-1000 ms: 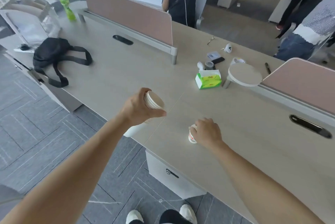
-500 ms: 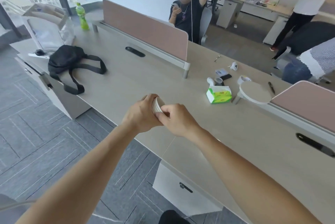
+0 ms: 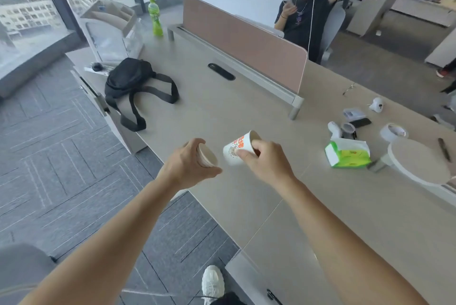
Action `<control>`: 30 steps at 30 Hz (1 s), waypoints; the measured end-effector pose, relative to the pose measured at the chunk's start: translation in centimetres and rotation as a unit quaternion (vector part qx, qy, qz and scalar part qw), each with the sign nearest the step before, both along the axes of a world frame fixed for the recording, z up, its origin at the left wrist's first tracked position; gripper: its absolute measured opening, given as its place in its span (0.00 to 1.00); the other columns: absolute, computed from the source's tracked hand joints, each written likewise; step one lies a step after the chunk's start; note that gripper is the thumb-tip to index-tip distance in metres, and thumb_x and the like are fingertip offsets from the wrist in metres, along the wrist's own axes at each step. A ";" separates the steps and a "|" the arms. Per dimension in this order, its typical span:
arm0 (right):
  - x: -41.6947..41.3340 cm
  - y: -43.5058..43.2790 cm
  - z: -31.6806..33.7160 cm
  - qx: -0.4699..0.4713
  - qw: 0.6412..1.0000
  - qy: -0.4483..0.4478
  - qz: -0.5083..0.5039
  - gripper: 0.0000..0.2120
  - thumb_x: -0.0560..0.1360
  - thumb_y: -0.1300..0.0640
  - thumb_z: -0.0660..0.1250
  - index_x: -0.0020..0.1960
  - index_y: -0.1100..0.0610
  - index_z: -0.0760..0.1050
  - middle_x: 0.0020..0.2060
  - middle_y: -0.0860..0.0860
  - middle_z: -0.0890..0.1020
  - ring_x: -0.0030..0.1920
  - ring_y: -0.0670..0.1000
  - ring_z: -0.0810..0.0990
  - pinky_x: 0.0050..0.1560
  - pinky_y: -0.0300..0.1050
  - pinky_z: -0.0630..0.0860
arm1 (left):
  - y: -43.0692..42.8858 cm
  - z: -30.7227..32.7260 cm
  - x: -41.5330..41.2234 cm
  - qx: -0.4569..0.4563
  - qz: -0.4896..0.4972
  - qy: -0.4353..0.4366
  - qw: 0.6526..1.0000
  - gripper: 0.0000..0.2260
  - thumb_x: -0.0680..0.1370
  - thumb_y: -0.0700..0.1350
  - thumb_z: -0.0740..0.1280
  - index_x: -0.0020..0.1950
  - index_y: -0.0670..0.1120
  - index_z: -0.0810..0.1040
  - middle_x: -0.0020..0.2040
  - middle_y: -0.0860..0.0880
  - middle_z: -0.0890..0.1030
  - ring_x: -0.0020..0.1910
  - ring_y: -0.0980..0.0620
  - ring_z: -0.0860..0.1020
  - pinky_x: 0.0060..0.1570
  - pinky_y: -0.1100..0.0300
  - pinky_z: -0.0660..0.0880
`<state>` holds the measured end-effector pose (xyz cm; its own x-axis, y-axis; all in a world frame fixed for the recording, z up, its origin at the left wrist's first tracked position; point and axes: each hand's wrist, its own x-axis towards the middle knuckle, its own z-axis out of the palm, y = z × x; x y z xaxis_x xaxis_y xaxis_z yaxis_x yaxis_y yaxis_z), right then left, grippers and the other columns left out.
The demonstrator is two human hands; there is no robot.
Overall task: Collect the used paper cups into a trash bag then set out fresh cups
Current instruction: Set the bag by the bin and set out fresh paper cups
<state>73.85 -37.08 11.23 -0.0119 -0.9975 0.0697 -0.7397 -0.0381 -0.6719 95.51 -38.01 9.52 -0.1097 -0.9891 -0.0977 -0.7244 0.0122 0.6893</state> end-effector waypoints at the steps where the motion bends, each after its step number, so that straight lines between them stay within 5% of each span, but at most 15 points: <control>1: -0.4 -0.9 -1.2 0.009 0.998 0.064 0.002 0.24 0.74 0.46 0.70 0.30 0.57 0.60 0.24 0.48 0.64 0.28 0.52 0.63 0.27 0.45 0.57 | -0.8 -0.2 0.2 0.008 0.014 0.000 1.000 0.35 0.63 0.60 0.78 0.65 0.55 0.69 0.55 0.54 0.75 0.50 0.52 0.76 0.44 0.61 0.73; 5: -1.1 -3.4 -7.4 0.044 0.967 0.244 0.053 0.16 0.79 0.51 0.60 0.35 0.56 0.69 0.29 0.51 0.72 0.38 0.60 0.74 0.37 0.44 0.60 | -3.8 -0.6 0.2 0.028 0.056 0.028 0.998 0.35 0.64 0.60 0.78 0.66 0.53 0.68 0.55 0.51 0.77 0.53 0.49 0.77 0.51 0.56 0.75; 9: -1.1 -5.6 -11.5 0.057 0.926 0.356 0.110 0.14 0.81 0.53 0.57 0.44 0.54 0.78 0.43 0.54 0.82 0.52 0.57 0.79 0.43 0.45 0.63 | -5.9 -0.9 0.6 0.034 0.093 0.050 0.994 0.34 0.65 0.58 0.78 0.66 0.51 0.68 0.53 0.50 0.77 0.52 0.48 0.77 0.49 0.58 0.75; 15: -1.4 -7.0 -15.1 0.108 0.905 0.372 0.178 0.15 0.82 0.52 0.55 0.58 0.57 0.77 0.58 0.54 0.80 0.62 0.58 0.73 0.55 0.49 0.68 | -7.9 -2.0 1.9 0.042 0.089 0.078 0.992 0.33 0.66 0.50 0.81 0.64 0.49 0.68 0.52 0.51 0.77 0.47 0.53 0.76 0.37 0.71 0.69; 21: -2.1 -8.2 -14.8 0.101 0.897 0.375 0.211 0.17 0.78 0.42 0.60 0.58 0.53 0.75 0.61 0.49 0.77 0.62 0.55 0.72 0.57 0.48 0.68 | -9.4 -2.9 2.1 0.037 0.093 0.083 0.991 0.33 0.65 0.46 0.81 0.64 0.46 0.67 0.51 0.51 0.76 0.49 0.50 0.76 0.41 0.67 0.69; 26: 0.0 -11.2 -10.0 -0.030 0.970 0.185 0.154 0.23 0.76 0.44 0.49 0.36 0.55 0.75 0.33 0.49 0.75 0.39 0.56 0.72 0.43 0.49 0.73 | -10.6 -2.9 2.4 0.025 0.088 0.086 0.992 0.30 0.65 0.43 0.81 0.60 0.48 0.68 0.47 0.52 0.75 0.39 0.58 0.76 0.30 0.73 0.72; 30: 3.9 -13.7 -4.2 -0.023 0.985 -0.020 0.169 0.14 0.80 0.49 0.61 0.45 0.55 0.81 0.40 0.49 0.82 0.44 0.51 0.78 0.49 0.46 0.75 | -11.2 -2.7 2.7 0.009 0.086 0.058 0.995 0.35 0.60 0.51 0.81 0.63 0.53 0.70 0.51 0.52 0.77 0.46 0.50 0.79 0.37 0.59 0.81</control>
